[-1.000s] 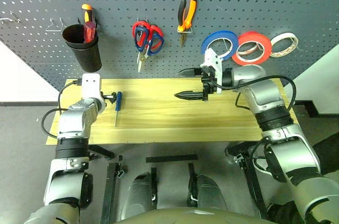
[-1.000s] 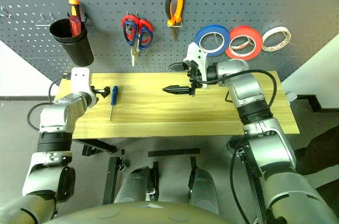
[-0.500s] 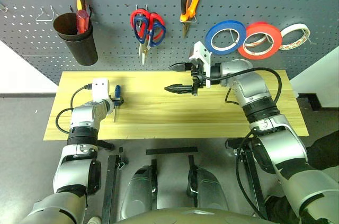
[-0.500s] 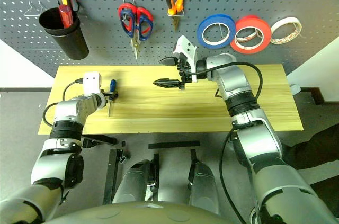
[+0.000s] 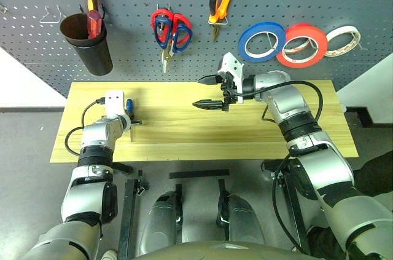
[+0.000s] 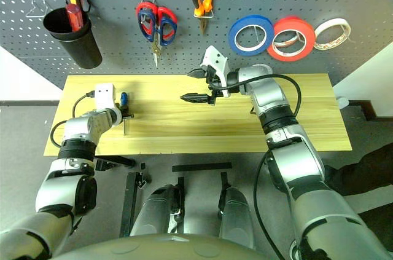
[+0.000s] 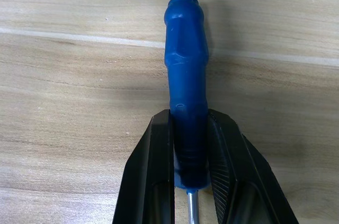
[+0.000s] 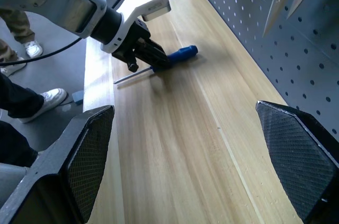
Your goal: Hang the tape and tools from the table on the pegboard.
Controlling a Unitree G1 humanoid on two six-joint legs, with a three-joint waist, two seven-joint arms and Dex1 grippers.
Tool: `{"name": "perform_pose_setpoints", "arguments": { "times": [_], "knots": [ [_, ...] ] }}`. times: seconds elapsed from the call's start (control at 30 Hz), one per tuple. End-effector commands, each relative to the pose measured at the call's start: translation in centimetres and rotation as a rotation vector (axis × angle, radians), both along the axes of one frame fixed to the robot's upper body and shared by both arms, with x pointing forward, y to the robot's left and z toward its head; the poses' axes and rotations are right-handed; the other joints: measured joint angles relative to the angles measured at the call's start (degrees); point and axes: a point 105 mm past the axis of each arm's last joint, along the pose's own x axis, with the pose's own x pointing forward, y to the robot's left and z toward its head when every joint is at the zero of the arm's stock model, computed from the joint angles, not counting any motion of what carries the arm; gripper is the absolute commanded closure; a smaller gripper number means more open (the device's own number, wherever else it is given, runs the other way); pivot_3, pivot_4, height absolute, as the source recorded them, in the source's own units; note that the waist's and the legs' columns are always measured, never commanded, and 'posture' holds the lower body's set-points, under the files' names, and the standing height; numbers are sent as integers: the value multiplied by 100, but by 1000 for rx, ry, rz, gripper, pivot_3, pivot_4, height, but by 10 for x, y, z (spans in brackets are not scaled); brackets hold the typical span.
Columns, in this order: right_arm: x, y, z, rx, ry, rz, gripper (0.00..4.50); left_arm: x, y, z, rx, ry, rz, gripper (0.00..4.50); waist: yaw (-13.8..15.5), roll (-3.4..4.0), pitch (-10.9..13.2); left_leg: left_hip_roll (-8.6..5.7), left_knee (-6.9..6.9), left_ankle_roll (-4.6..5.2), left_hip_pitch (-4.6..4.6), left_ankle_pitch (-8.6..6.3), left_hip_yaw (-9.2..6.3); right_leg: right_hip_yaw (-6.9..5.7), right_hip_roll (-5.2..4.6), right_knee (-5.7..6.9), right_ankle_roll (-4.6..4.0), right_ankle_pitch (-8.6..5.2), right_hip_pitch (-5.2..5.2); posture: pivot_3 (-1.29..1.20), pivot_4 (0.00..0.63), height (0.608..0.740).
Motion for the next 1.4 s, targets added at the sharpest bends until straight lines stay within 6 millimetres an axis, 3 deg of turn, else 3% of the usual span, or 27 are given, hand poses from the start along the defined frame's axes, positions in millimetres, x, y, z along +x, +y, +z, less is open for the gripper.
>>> {"name": "perform_pose_setpoints", "arguments": {
  "times": [0.03, 0.13, 0.23, 0.33, 0.47, 0.67, 0.93, 1.17, 1.4],
  "knots": [
    [2, 1, 20, 33, -61, 13, 0, -1, 5, 12, -7, -46, -1, 4004, 0, 0, 0, 0, 0, 0, 0, 0, 0, 0, 0, 0, 0, 0, 0, 161, 320, 732],
    [2, -3, 28, 48, -68, 14, 0, -4, -1, 27, -4, -102, -44, 4004, 0, 0, 0, 1, 0, 0, -2, 0, 0, 0, 0, -1, 0, 0, -1, 163, 302, 732],
    [-3, -10, 44, 103, -65, 45, 0, -14, -21, 56, -38, -228, -195, 4004, 10, -1, 0, 1, -1, 0, -5, 0, -1, 0, 0, -2, 0, 0, -2, 168, 275, 732],
    [-17, -18, 53, 135, -28, 119, 0, -34, -36, 78, -43, -334, -354, 4004, 8, -1, -1, 1, -1, 0, -10, 0, -3, -3, -2, -6, 0, 0, -3, 170, 250, 732],
    [-34, -31, 74, 254, 14, 156, 0, -75, -39, 115, 45, -533, -539, 4004, 4, -9, -17, 3, -7, -5, -17, 1, 0, -4, -2, -11, -1, 1, -12, 151, 203, 732],
    [-36, -44, 98, 377, 25, 115, 0, -111, -61, 176, -114, -849, -772, 4004, 37, -17, -86, 2, 6, -10, -49, 5, -7, -15, -3, -9, -2, 2, -29, 134, 170, 732],
    [-40, -49, 118, 416, -46, 110, 0, -107, -48, 236, -87, -1138, -787, 4004, 13, -30, -246, 1, 5, -9, -54, 5, -5, -19, 1, -9, -1, 2, -34, 120, 128, 732],
    [-50, -44, 145, 485, -109, 153, 0, -103, -40, 268, -63, -1302, -712, 4004, 1, -34, -343, 2, 4, -9, -56, 5, -6, -21, 3, -8, -1, 2, -37, 111, 109, 732],
    [-53, -44, 148, 485, -130, 149, 0, -91, -16, 307, 58, -1453, -531, 4004, 6, -49, -484, 0, 6, -9, -60, 5, -6, -23, 3, -8, -1, 2, -37, 102, 95, 732]
  ]
}}
